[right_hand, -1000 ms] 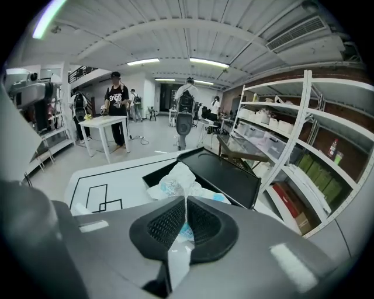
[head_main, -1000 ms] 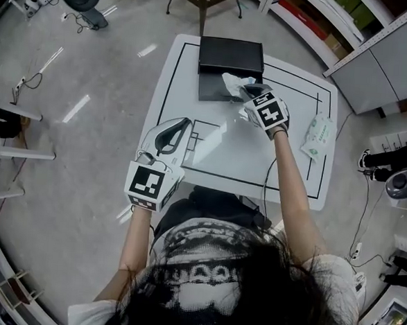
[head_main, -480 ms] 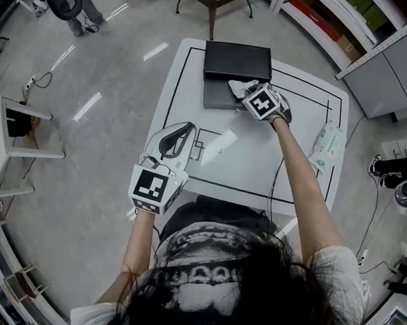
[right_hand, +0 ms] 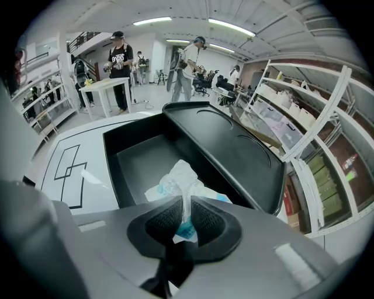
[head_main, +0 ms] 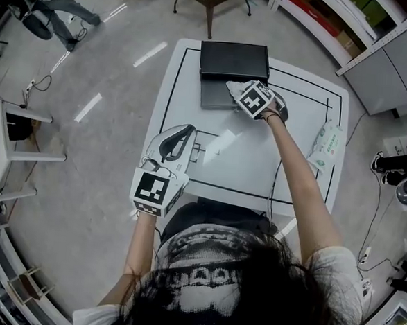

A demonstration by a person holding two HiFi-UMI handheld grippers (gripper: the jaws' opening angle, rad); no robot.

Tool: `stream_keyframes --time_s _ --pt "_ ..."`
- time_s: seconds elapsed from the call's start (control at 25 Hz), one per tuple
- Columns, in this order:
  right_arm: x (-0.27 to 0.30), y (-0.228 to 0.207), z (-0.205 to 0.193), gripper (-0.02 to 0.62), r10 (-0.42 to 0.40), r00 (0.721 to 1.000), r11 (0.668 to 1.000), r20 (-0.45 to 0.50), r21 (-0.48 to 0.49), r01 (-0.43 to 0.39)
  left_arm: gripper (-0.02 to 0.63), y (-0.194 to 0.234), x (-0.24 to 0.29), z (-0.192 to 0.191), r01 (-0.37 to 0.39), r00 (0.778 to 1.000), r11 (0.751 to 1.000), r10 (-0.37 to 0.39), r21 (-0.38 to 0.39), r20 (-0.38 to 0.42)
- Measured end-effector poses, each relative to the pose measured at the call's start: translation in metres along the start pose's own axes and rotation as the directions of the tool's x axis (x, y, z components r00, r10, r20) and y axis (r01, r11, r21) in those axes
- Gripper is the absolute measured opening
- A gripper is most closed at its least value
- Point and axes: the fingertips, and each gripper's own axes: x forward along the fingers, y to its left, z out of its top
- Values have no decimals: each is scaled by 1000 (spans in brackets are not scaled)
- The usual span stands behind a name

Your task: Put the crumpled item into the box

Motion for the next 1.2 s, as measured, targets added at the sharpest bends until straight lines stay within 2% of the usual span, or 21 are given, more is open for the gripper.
stream_keyframes --time_s 0.28,0.44,0.6,0.8,1.2 --pt "-8 2 4 120 30 997 999 74 42 -33 0 0 4 -2 -6 1000 1000 6 -7 -6" --pt "-21 0 6 121 11 990 999 137 36 -16 0 -4 10 -2 -4 1000 1000 4 -13 -7" --pt "-37 -3 6 118 -8 978 997 208 78 -8 0 -10 19 -5 2 1000 1000 -2 -20 -14" --pt "-66 1 8 107 -6 951 988 309 146 -41 0 -22 31 -7 14 1000 1000 -14 -25 -16" --pt "-130 18 6 94 -50 876 959 479 270 -92 0 -41 48 -8 40 999 999 -41 -29 -27"
